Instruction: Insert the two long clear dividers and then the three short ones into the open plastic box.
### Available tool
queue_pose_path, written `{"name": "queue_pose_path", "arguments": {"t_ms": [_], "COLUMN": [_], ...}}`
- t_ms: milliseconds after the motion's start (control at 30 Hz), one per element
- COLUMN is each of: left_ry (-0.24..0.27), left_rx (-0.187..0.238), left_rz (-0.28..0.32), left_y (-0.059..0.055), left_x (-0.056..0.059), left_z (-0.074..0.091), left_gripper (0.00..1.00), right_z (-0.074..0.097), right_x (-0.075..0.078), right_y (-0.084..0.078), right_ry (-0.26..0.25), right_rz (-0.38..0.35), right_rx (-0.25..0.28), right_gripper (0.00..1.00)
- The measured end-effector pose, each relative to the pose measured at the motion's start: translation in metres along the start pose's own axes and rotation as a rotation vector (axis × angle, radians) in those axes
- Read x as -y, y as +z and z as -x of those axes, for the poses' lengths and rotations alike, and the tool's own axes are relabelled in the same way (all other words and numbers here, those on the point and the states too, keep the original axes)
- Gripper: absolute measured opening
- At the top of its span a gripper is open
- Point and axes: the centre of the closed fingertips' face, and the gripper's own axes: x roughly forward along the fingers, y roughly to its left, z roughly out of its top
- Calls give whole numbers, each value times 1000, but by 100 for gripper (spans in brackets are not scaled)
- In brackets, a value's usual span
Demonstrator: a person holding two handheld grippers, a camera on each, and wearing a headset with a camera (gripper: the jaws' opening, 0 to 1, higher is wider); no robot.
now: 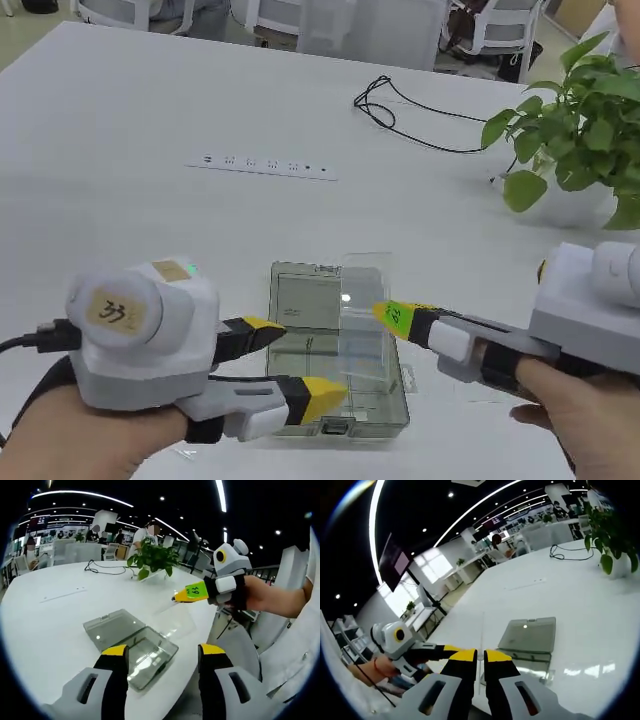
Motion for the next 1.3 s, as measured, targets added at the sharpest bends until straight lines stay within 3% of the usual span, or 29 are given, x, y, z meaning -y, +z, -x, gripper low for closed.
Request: {"name": "queue_pose_path", "arguments": {"t_ms": [267, 533, 833, 1300], "left_ry": [-14, -24, -51, -107], "left_rx": [-15, -32, -48, -70], "left_rz": [-53, -106, -156, -170], "left_y": [-9, -18, -25, -36], "left_x": [-4, -9, -12, -13], "left_z": [4, 7, 9, 7], "left_gripper": [72, 88, 94, 95], "right_z": [-3, -8, -14, -26], "right_x": [20, 35, 48, 70], "right_y": [-3, -14, -30, -57], "right_ry": [-49, -127, -234, -311], "right_rz": [-34, -66, -101, -224], "right_rx": [-66, -168, -301, -428], "right_gripper": [7, 7, 7, 7]}}
